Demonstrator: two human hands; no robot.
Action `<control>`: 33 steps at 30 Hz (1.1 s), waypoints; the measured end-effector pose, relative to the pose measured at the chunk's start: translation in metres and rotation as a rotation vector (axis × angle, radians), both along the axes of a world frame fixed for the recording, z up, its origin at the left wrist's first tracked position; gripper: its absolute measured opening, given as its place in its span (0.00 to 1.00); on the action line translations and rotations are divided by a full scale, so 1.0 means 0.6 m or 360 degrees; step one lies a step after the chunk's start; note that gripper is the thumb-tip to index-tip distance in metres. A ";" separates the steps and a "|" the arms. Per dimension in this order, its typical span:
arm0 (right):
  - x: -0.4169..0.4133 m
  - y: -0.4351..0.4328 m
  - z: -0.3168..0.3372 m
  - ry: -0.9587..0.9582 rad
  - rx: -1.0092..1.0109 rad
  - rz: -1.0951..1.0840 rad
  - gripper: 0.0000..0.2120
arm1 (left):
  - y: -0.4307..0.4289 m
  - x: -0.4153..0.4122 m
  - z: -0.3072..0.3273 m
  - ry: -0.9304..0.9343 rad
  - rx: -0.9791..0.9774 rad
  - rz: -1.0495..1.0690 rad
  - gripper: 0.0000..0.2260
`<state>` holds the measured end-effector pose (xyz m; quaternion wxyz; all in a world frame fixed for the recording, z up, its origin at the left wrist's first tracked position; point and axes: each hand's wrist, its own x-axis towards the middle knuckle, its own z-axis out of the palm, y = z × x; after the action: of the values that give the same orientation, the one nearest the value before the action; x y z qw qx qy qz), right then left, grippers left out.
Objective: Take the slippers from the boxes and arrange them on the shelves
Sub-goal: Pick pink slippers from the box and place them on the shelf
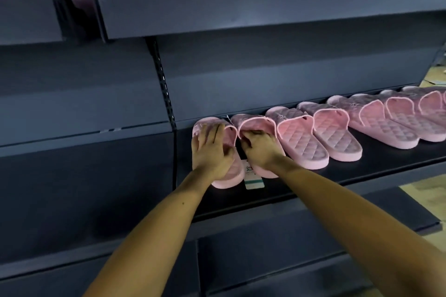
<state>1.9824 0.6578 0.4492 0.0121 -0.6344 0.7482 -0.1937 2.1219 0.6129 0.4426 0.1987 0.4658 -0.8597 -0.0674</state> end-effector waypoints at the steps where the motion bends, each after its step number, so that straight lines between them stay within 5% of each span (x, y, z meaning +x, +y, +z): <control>1: -0.001 0.004 0.003 -0.0024 0.0012 0.0056 0.13 | 0.008 0.002 0.005 0.0018 -0.0130 0.0016 0.25; 4: -0.018 0.038 0.009 -0.0063 0.0009 0.0224 0.12 | 0.035 -0.002 0.020 0.0066 -0.0360 0.0015 0.19; 10: -0.108 0.168 0.032 0.0001 -0.0201 0.0315 0.15 | 0.128 -0.124 0.062 -0.0005 -0.0210 -0.0174 0.17; 16: -0.287 0.350 -0.005 -0.0173 -0.0230 -0.0139 0.16 | 0.286 -0.309 0.032 0.0151 -0.0148 -0.0571 0.15; 21: -0.409 0.529 -0.079 -0.0376 0.0234 -0.0518 0.11 | 0.412 -0.443 -0.040 -0.0012 0.0011 -0.0841 0.16; 28: -0.498 0.742 -0.207 -0.0613 0.0643 -0.0940 0.18 | 0.586 -0.579 -0.184 -0.0539 0.0298 -0.1128 0.16; 33: -0.524 0.842 -0.286 -0.0657 0.0823 -0.0936 0.16 | 0.682 -0.620 -0.278 -0.0823 0.0374 -0.1321 0.16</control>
<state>1.6680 1.1633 0.2774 0.2641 -0.3186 0.9027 -0.1180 1.7502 1.0222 0.2760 -0.1182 0.1054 -0.9801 -0.1196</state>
